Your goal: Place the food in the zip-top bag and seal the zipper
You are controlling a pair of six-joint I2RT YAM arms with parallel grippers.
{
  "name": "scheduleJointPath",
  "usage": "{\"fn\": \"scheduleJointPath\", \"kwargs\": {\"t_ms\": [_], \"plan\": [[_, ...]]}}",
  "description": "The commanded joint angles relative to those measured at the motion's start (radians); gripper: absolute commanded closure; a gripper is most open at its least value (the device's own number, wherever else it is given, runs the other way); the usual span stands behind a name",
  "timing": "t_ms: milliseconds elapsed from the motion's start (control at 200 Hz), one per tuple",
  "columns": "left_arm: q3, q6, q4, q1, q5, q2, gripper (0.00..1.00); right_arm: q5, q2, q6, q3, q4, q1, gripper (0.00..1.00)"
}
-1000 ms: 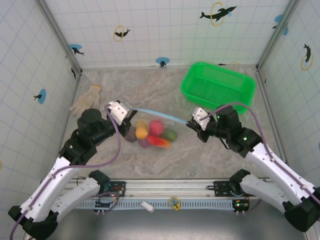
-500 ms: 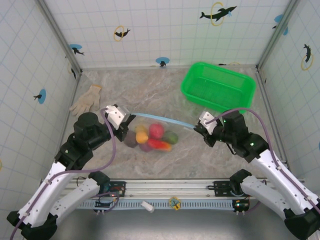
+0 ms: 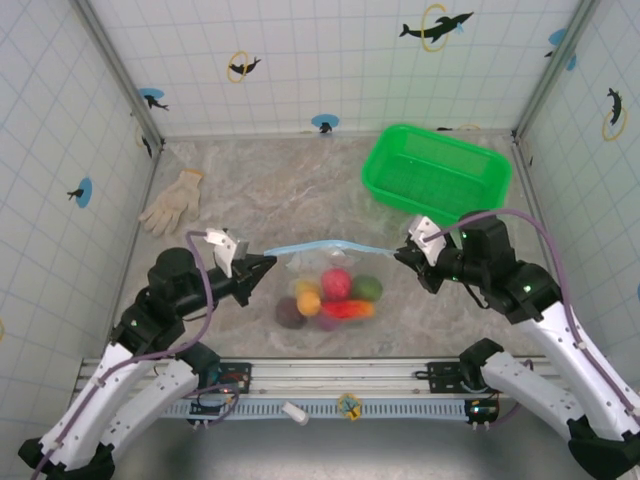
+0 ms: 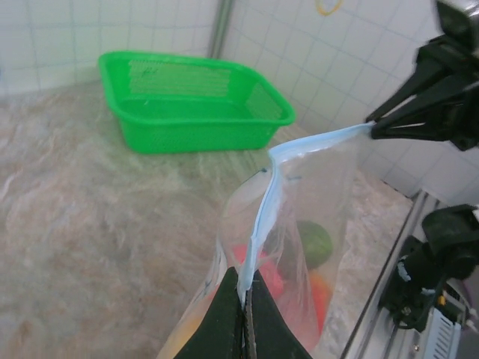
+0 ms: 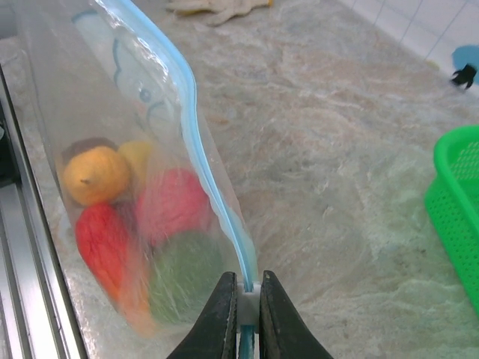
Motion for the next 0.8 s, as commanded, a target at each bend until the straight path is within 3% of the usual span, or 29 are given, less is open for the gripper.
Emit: {"fn": "scheduleJointPath", "kwargs": {"t_ms": [0,70,120,210,315,475,651,796], "plan": [[-0.08,-0.164,0.111,0.005,-0.241,0.009,1.0,-0.002,0.083,0.027,0.013,0.05,0.002,0.96],[-0.103,-0.182,0.137,0.005,-0.332,0.068,1.0,0.027,0.121,0.03,0.005,0.111,0.002,0.92],[-0.114,-0.17,0.163,0.006,-0.363,0.124,1.0,0.078,0.143,0.041,-0.004,0.186,0.002,0.82],[-0.111,-0.144,0.225,0.006,-0.438,0.239,1.0,0.183,0.18,0.077,-0.004,0.313,0.001,0.56],[-0.081,-0.115,0.301,0.025,-0.553,0.38,1.0,0.279,0.218,0.108,0.032,0.378,0.001,0.43],[0.03,-0.179,0.304,0.139,-0.536,0.659,1.0,0.338,0.23,0.147,0.051,0.383,0.004,0.42],[0.081,-0.228,0.41,0.158,-0.597,0.899,1.0,0.399,0.212,0.286,0.037,0.359,0.012,0.44],[0.187,-0.256,0.445,0.186,-0.554,1.131,1.0,0.432,0.227,0.393,0.038,0.292,0.014,0.45]]}}
